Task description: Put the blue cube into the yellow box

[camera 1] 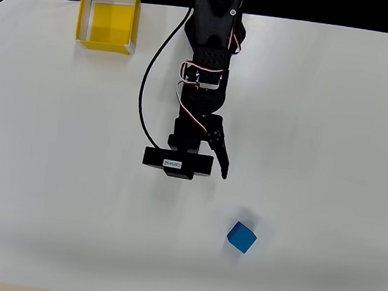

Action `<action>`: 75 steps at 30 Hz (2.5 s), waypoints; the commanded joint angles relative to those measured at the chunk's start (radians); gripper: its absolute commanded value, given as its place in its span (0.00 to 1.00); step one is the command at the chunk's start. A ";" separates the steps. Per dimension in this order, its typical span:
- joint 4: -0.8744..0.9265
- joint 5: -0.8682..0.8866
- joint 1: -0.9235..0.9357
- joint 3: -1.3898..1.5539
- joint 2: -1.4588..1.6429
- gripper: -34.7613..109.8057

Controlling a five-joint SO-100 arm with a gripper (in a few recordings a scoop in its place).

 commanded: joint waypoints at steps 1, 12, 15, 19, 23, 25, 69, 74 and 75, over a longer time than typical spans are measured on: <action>-0.161 -0.009 -0.049 -0.156 -0.087 0.53; -0.417 -0.048 -0.118 -0.364 -0.474 0.57; -0.474 -0.071 -0.127 -0.408 -0.578 0.57; -0.535 -0.075 -0.137 -0.489 -0.712 0.57; -0.592 -0.087 -0.144 -0.572 -0.841 0.58; -0.592 -0.087 -0.147 -0.621 -0.896 0.58; -0.509 -0.074 -0.239 -1.204 -1.420 0.55; -0.500 -0.067 -0.249 -1.229 -1.436 0.51; -0.499 -0.066 -0.250 -1.229 -1.437 0.50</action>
